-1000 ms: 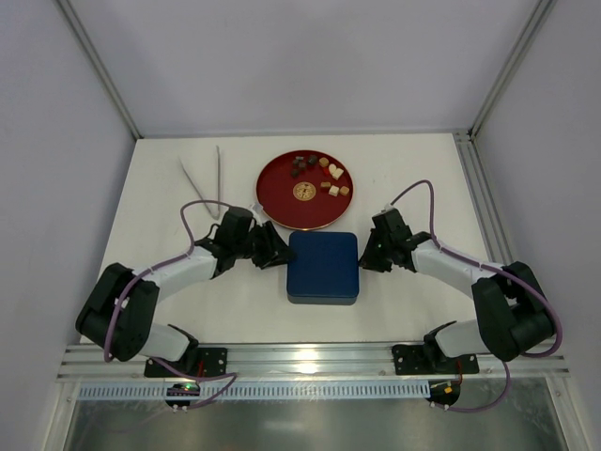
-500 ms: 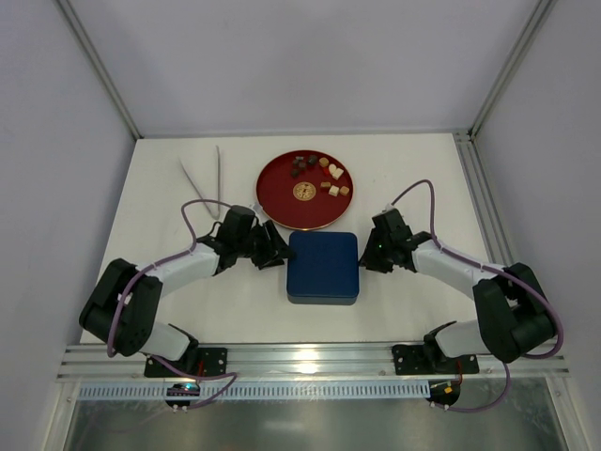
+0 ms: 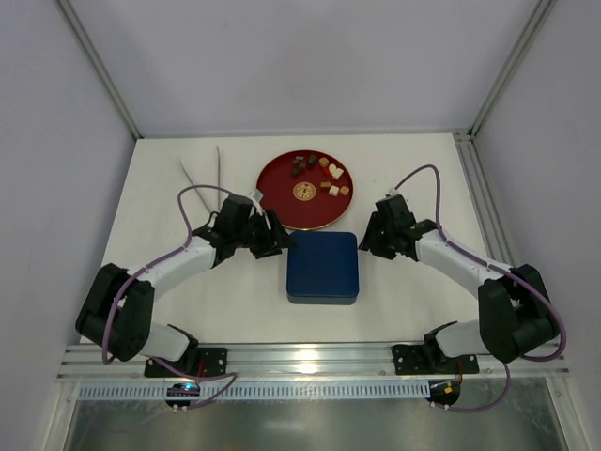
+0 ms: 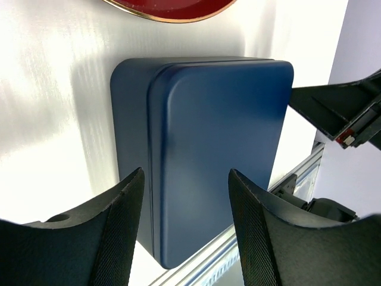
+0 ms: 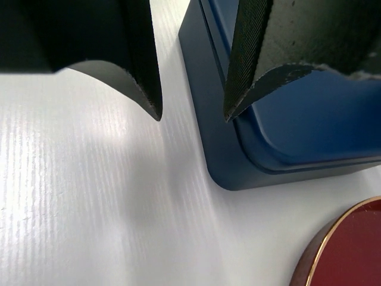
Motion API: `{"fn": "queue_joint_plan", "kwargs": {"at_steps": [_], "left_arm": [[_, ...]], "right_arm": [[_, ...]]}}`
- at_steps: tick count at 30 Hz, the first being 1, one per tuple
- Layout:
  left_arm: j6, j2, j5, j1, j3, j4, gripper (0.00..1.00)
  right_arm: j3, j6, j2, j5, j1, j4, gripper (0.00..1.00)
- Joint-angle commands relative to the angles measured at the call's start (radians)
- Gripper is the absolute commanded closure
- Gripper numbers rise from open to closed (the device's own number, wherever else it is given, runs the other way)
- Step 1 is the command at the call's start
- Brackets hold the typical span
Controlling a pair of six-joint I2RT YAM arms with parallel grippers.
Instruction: Pack the chocolate
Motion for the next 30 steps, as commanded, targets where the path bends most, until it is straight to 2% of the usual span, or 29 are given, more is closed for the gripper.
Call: {"fn": "queue_joint_plan", "kwargs": {"at_steps": [1, 7, 13, 18, 24, 30], "left_arm": [[0.057, -0.015, 0.024, 0.006, 0.035, -0.05, 0.42], [0.107, -0.082, 0.033, 0.004, 0.025, -0.139, 0.4], [0.127, -0.197, 0.024, -0.018, -0.011, -0.237, 0.41], [0.12, -0.237, -0.026, -0.08, -0.024, -0.271, 0.41], [0.176, -0.158, -0.102, -0.077, 0.06, -0.288, 0.39], [0.222, 0.0, -0.072, -0.045, 0.175, -0.263, 0.38]], "right_arm": [[0.046, -0.035, -0.016, 0.021, -0.023, -0.01, 0.51], [0.089, -0.08, -0.023, 0.041, -0.036, -0.028, 0.44], [0.233, -0.175, 0.041, 0.048, -0.036, -0.063, 0.37], [0.359, -0.253, 0.164, -0.064, -0.03, -0.079, 0.36], [0.341, -0.299, 0.155, -0.075, -0.006, -0.062, 0.35], [0.253, -0.296, 0.107, -0.124, -0.006, -0.01, 0.33]]}}
